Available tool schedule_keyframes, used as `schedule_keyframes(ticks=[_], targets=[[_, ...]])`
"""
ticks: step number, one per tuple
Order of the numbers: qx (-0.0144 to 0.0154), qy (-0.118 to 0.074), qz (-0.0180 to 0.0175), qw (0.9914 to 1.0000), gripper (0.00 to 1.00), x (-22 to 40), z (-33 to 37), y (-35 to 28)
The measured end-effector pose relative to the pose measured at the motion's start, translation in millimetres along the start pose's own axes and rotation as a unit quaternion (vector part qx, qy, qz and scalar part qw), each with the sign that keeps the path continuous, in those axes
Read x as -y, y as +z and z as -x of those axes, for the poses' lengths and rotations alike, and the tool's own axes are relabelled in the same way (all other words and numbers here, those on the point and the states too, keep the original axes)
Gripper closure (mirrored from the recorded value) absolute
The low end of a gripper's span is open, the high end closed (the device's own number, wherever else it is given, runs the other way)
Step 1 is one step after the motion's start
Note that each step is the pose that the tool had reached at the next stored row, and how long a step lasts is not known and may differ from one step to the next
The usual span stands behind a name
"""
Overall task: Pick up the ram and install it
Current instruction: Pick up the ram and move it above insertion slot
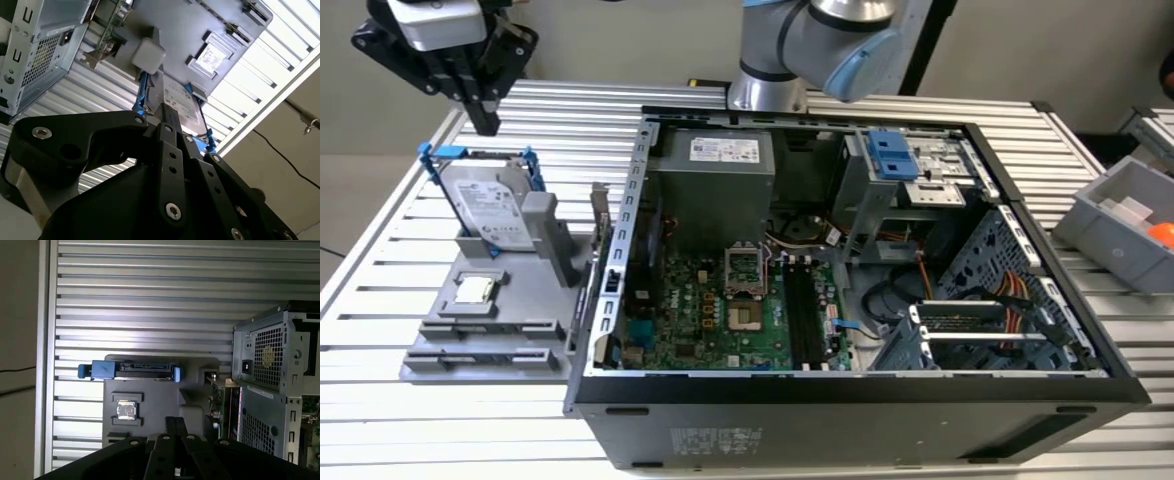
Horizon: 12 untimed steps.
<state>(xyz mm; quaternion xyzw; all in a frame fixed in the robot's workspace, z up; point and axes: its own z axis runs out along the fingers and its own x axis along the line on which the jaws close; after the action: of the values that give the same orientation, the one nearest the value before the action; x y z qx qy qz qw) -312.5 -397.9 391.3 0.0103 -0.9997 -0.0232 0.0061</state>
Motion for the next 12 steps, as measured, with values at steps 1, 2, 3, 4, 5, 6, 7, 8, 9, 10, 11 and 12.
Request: schedule_keyframes(ticks=[1,2,3,4,5,6,7,8,9,10,11,12], targets=[[0.0000,0.000,0.0000,1.00000,1.00,0.0,-1.2,0.0],[-0.0001,-0.001,0.0000,1.00000,1.00,-0.1,-2.3,0.0],[-0.0001,-0.001,0.0000,1.00000,1.00,-0.2,-3.4,0.0],[0.0002,-0.002,0.0000,1.00000,1.00,-0.5,-4.8,0.1],[0.0017,-0.002,-0.0001,1.00000,1.00,-0.7,-6.5,0.3],[0.0034,-0.003,-0.0001,0.99999,1.00,-0.8,-8.2,0.6],[0.0044,-0.003,-0.0001,0.99999,1.00,-0.9,-9.8,0.9],[0.0047,-0.003,-0.0001,0.99998,1.00,-1.0,-11.3,1.1],[0.0050,-0.003,-0.0001,0.99998,1.00,-1.1,-12.9,1.5],[0.0050,-0.003,-0.0001,0.99998,1.00,-1.2,-14.2,1.6],[0.0050,-0.003,-0.0002,0.99998,1.00,-1.3,-14.6,1.6],[0.0050,-0.003,-0.0002,0.99998,1.00,-1.3,-14.7,1.5]])
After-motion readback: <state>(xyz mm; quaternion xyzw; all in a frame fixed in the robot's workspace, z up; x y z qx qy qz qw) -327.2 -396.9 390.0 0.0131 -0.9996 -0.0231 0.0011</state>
